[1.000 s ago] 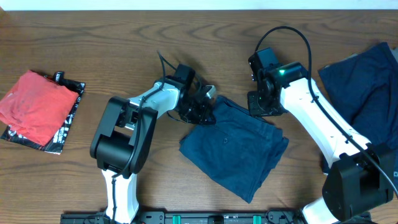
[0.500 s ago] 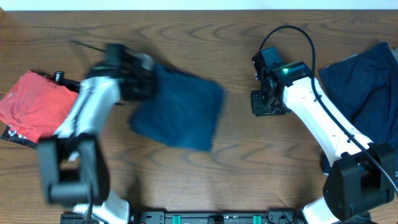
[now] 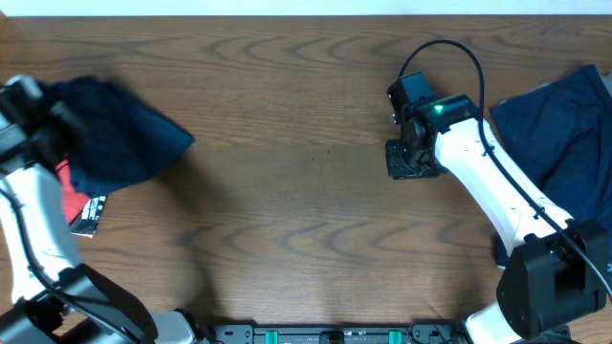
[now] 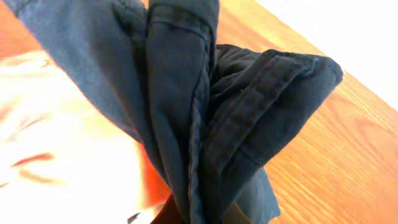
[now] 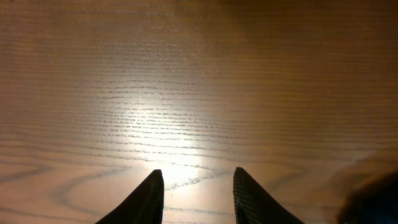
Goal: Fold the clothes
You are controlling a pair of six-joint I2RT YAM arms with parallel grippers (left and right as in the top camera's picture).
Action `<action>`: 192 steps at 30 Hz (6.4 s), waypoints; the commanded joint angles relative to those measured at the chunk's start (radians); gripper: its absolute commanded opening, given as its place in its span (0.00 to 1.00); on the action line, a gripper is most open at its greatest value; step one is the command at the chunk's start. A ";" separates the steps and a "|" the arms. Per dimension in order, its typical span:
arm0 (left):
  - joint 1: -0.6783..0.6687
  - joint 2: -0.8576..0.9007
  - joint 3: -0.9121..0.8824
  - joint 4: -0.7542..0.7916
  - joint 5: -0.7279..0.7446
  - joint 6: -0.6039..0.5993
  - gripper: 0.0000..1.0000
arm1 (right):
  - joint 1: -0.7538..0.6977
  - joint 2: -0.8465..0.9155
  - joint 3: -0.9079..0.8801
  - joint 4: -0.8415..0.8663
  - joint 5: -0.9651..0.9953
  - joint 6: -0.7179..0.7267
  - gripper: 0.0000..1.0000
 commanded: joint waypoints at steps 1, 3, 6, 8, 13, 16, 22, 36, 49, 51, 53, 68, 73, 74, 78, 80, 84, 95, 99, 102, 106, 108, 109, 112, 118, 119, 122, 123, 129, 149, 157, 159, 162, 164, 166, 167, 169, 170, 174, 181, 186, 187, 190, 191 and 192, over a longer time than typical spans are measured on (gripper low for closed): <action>0.055 0.015 0.016 0.005 0.000 -0.072 0.06 | -0.007 -0.021 0.008 -0.007 0.012 0.013 0.36; 0.077 0.016 0.016 0.005 0.000 -0.086 0.06 | -0.007 -0.021 0.008 -0.009 0.018 0.013 0.36; 0.087 0.016 0.016 0.004 -0.001 -0.086 0.06 | -0.007 -0.021 0.008 -0.009 0.018 0.013 0.36; 0.087 0.016 0.016 0.004 0.000 -0.086 0.06 | -0.007 -0.021 0.008 -0.010 0.018 0.013 0.36; 0.087 0.016 0.016 -0.012 0.005 -0.088 0.72 | -0.007 -0.021 0.008 -0.014 0.018 0.013 0.36; 0.086 0.016 0.016 -0.032 0.003 -0.117 0.98 | -0.007 -0.021 0.008 -0.010 0.018 0.013 0.36; 0.086 0.015 0.016 -0.046 -0.055 -0.150 0.98 | -0.008 -0.021 0.008 -0.010 0.018 0.013 0.37; 0.074 0.017 0.016 -0.014 -0.069 -0.161 0.98 | -0.008 -0.021 0.008 -0.019 0.018 0.013 0.36; -0.070 0.026 0.016 -0.050 0.001 -0.131 0.98 | -0.015 -0.021 0.008 0.031 -0.034 0.066 0.43; -0.153 0.026 0.016 -0.064 0.000 -0.101 0.98 | -0.031 -0.021 0.008 0.070 -0.095 0.066 0.48; -0.257 0.027 0.016 -0.073 0.000 -0.072 0.98 | -0.058 -0.021 0.008 0.105 -0.151 0.067 0.53; -0.796 0.120 0.016 -0.547 -0.108 -0.017 0.98 | -0.333 -0.021 0.007 -0.043 -0.233 -0.078 0.87; -0.795 0.113 0.016 -0.790 -0.108 -0.017 0.98 | -0.390 -0.021 0.007 -0.144 -0.294 -0.192 0.87; -0.795 0.113 0.016 -0.833 -0.109 -0.017 0.98 | -0.399 -0.021 0.007 -0.162 -0.319 -0.212 0.86; -0.795 0.102 0.016 -0.926 -0.109 -0.017 0.98 | -0.433 -0.021 0.007 -0.237 -0.368 -0.238 0.86; -0.797 0.082 0.016 -0.935 -0.109 -0.016 0.98 | -0.440 -0.029 0.007 -0.258 -0.367 -0.243 0.88; -0.796 -0.026 0.016 -0.911 -0.135 -0.018 0.98 | -0.442 -0.088 -0.003 -0.258 -0.363 -0.250 0.89; -0.797 -0.571 -0.045 -0.686 -0.164 -0.017 0.98 | -0.441 -0.611 -0.269 0.087 -0.304 -0.230 0.99; -0.797 -0.748 -0.135 -0.615 -0.233 -0.022 0.98 | -0.442 -0.860 -0.445 0.225 -0.165 -0.188 0.99; -0.796 -0.847 -0.246 -0.571 -0.266 -0.064 0.98 | -0.442 -1.016 -0.531 0.268 -0.103 -0.189 0.99; -0.796 -0.890 -0.373 -0.539 -0.266 -0.071 0.98 | -0.442 -1.153 -0.588 0.274 -0.040 -0.188 0.99; -0.796 -0.886 -0.421 -0.515 -0.266 -0.070 0.98 | -0.442 -1.189 -0.599 0.265 -0.034 -0.188 0.99; -0.796 -0.881 -0.443 -0.502 -0.265 -0.071 0.98 | -0.442 -1.200 -0.600 0.264 -0.035 -0.188 0.99; -0.796 -0.861 -0.481 -0.462 -0.265 -0.070 0.98 | -0.442 -1.205 -0.600 0.255 -0.041 -0.188 0.99; -0.796 -0.808 -0.490 -0.479 -0.265 -0.070 0.98 | -0.442 -1.202 -0.601 0.230 -0.041 -0.188 0.99; -0.796 -0.800 -0.490 -0.479 -0.265 -0.070 0.98 | -0.442 -1.202 -0.601 0.224 -0.041 -0.188 0.99; -0.796 -0.780 -0.490 -0.479 -0.265 -0.070 0.98 | -0.442 -1.202 -0.601 0.204 -0.041 -0.188 0.99; -0.796 -0.772 -0.490 -0.478 -0.265 -0.070 0.98 | -0.442 -1.202 -0.601 0.194 -0.042 -0.188 0.99; -0.796 -0.738 -0.490 -0.479 -0.265 -0.070 0.98 | -0.419 -1.202 -0.601 0.165 -0.042 -0.188 0.99; -0.796 -0.686 -0.490 -0.478 -0.265 -0.070 0.98 | -0.415 -1.500 -0.735 0.152 -0.035 -0.190 0.99; -0.796 -0.686 -0.490 -0.478 -0.265 -0.070 0.98 | -0.378 -1.682 -0.993 0.522 -0.091 -0.284 0.99; -0.796 -0.686 -0.490 -0.478 -0.265 -0.070 0.98 | -0.369 -1.724 -1.054 0.610 -0.090 -0.284 0.99; -0.796 -0.686 -0.490 -0.478 -0.266 -0.070 0.98 | -0.369 -1.721 -1.131 0.771 -0.090 -0.284 0.99; -0.796 -0.686 -0.490 -0.478 -0.265 -0.070 0.98 | -0.369 -1.721 -1.179 0.884 -0.090 -0.296 0.99; -0.796 -0.686 -0.490 -0.478 -0.265 -0.070 0.98 | -0.369 -1.722 -1.221 0.979 -0.090 -0.318 0.99; -0.796 -0.686 -0.490 -0.478 -0.265 -0.070 0.98 | -0.369 -1.722 -1.246 1.030 -0.090 -0.332 0.99; -0.796 -0.686 -0.490 -0.478 -0.265 -0.070 0.98 | -0.369 -1.722 -1.288 1.109 -0.090 -0.357 0.99; -0.796 -0.686 -0.490 -0.478 -0.265 -0.070 0.98 | -0.369 -1.722 -1.311 1.147 -0.090 -0.369 0.99; -0.796 -0.686 -0.490 -0.478 -0.265 -0.070 0.98 | -0.369 -1.722 -1.361 1.196 -0.087 -0.381 0.99; -0.796 -0.686 -0.490 -0.478 -0.265 -0.070 0.98 | -0.369 -1.722 -1.361 1.048 -0.093 -0.394 0.99; -0.796 -0.686 -0.490 -0.478 -0.265 -0.070 0.98 | -0.369 -1.722 -1.361 1.050 -0.093 -0.370 0.99; -0.796 -0.686 -0.490 -0.478 -0.265 -0.070 0.98 | -0.369 -1.721 -1.361 1.050 -0.093 -0.370 0.99; -0.796 -0.686 -0.490 -0.478 -0.265 -0.070 0.98 | -0.369 -1.721 -1.361 1.050 -0.093 -0.370 0.99; -0.796 -0.686 -0.490 -0.478 -0.265 -0.070 0.98 | -0.369 -1.721 -1.361 1.050 -0.093 -0.370 0.99; -0.796 -0.686 -0.490 -0.478 -0.265 -0.070 0.98 | -0.369 -1.721 -1.361 1.050 -0.093 -0.370 0.99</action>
